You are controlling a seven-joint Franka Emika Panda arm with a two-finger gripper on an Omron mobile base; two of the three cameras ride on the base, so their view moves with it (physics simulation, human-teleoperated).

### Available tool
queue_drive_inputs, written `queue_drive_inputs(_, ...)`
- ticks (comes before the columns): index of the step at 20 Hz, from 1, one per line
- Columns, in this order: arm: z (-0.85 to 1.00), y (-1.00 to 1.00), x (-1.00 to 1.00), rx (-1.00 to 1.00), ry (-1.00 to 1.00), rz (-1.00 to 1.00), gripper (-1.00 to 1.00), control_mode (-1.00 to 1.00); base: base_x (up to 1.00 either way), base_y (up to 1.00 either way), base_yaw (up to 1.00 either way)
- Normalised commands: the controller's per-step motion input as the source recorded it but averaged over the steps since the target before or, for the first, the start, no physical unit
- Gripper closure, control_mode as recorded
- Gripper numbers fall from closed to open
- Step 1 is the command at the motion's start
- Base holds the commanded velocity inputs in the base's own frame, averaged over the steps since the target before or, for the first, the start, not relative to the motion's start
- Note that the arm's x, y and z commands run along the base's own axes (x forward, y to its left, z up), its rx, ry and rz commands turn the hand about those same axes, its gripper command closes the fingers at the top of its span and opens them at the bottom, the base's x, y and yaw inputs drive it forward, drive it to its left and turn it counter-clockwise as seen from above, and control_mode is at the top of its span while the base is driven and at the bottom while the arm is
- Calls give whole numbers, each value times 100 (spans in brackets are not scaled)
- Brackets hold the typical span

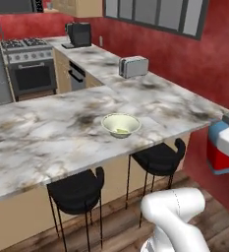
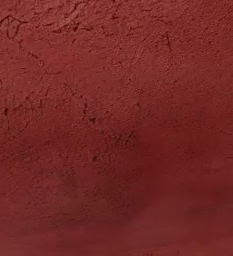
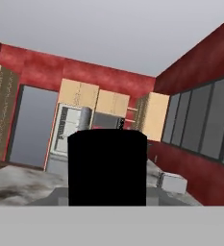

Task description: There is a bowl on the dining counter. Grab a lemon wedge from the fridge and place it in the bowl. Then get the liquor bottle and glass cup from the cabinet and place them next to the bowl.

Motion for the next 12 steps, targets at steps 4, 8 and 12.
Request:
queue_drive_inputs(4, 0, 0, 0, 0, 0, 0, 100, 100, 37, -72, 48)
queue_drive_inputs(8, 0, 0, 0, 0, 0, 0, 100, 100, 40, -82, 34)
queue_drive_inputs(12, 0, 0, 0, 0, 0, 0, 100, 100, 42, -74, 25)
